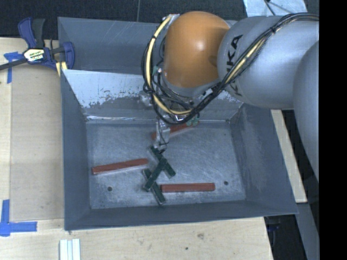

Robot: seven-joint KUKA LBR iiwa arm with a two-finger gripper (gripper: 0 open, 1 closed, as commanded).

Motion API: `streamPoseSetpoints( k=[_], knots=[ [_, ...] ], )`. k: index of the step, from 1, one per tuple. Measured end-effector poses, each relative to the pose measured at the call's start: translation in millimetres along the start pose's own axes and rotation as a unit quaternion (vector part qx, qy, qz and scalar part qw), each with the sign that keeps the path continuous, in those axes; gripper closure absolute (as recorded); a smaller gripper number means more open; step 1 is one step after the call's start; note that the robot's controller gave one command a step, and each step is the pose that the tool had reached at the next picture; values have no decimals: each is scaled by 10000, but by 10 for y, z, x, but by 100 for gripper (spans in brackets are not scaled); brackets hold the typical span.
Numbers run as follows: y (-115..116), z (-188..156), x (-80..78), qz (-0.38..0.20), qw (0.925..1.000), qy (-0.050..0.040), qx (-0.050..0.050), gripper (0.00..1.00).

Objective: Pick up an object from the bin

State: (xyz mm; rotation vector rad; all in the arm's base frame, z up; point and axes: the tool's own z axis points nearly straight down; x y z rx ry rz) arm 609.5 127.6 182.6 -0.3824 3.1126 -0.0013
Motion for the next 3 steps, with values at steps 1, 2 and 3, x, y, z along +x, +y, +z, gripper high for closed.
streamPoseSetpoints(
  k=[1, 2, 3],
  knots=[
    [347, 1076, 382, -1219, 9925, 7, -9, 0],
    [395, 1100, 272, -1473, 9891, 37, -7, 0],
    [717, 1102, 171, -1748, 9846, 0, -9, 0]
  ],
)
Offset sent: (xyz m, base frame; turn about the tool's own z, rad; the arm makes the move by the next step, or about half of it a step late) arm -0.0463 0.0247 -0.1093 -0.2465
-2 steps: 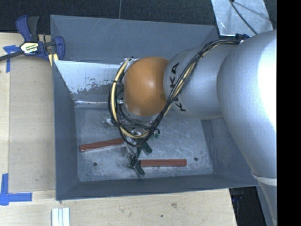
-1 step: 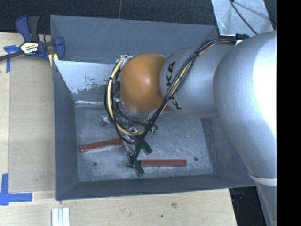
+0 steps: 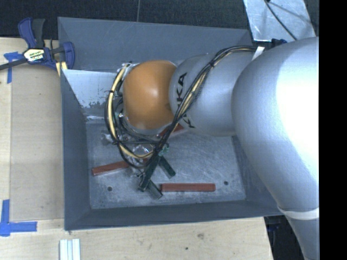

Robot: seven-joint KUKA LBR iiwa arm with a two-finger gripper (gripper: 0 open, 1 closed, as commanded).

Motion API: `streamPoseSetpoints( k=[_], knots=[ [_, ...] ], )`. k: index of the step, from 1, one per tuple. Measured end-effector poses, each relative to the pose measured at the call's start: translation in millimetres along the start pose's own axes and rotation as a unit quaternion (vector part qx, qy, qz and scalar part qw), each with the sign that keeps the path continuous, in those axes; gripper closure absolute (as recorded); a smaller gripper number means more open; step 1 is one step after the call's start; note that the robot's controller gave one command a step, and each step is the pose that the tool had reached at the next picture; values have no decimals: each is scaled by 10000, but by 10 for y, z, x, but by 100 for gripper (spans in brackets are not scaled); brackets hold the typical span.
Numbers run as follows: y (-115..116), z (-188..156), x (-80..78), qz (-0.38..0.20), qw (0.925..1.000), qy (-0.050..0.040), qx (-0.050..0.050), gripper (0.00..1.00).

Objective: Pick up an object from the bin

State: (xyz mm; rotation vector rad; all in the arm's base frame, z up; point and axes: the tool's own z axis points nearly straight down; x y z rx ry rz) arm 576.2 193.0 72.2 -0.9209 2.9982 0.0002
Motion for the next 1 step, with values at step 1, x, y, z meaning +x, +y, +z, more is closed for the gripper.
streamPoseSetpoints(
  k=[1],
  knots=[
    [-193, 19, 302, -48, 10000, 18, -4, 0]
  ],
)
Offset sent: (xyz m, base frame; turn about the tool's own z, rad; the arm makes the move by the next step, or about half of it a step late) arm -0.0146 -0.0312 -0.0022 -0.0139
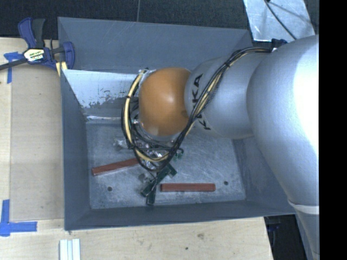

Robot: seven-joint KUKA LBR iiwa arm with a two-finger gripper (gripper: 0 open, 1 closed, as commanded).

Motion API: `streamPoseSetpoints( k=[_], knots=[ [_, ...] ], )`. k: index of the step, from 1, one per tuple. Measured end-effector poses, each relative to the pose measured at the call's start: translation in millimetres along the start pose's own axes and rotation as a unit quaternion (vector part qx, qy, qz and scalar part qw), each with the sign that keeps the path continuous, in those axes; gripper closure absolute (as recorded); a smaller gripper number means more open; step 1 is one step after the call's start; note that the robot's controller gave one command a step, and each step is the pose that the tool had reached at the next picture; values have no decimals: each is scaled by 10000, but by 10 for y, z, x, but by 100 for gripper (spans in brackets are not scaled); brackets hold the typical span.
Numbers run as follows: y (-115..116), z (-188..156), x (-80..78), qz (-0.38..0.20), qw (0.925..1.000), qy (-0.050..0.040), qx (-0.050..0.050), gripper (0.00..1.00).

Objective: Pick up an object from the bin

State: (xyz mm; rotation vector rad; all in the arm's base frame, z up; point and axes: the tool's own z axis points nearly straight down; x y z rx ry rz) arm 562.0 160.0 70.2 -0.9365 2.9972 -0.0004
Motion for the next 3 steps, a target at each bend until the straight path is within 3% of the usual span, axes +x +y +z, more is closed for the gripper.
streamPoseSetpoints(
  k=[1, 2, 3],
  knots=[
    [11, -8, -17, 4, 10000, -16, -4, 100],
    [-118, -226, 552, -324, 9995, 9, 4, 100],
    [-263, -1564, 421, -267, 9996, -52, 23, 100]
  ],
)
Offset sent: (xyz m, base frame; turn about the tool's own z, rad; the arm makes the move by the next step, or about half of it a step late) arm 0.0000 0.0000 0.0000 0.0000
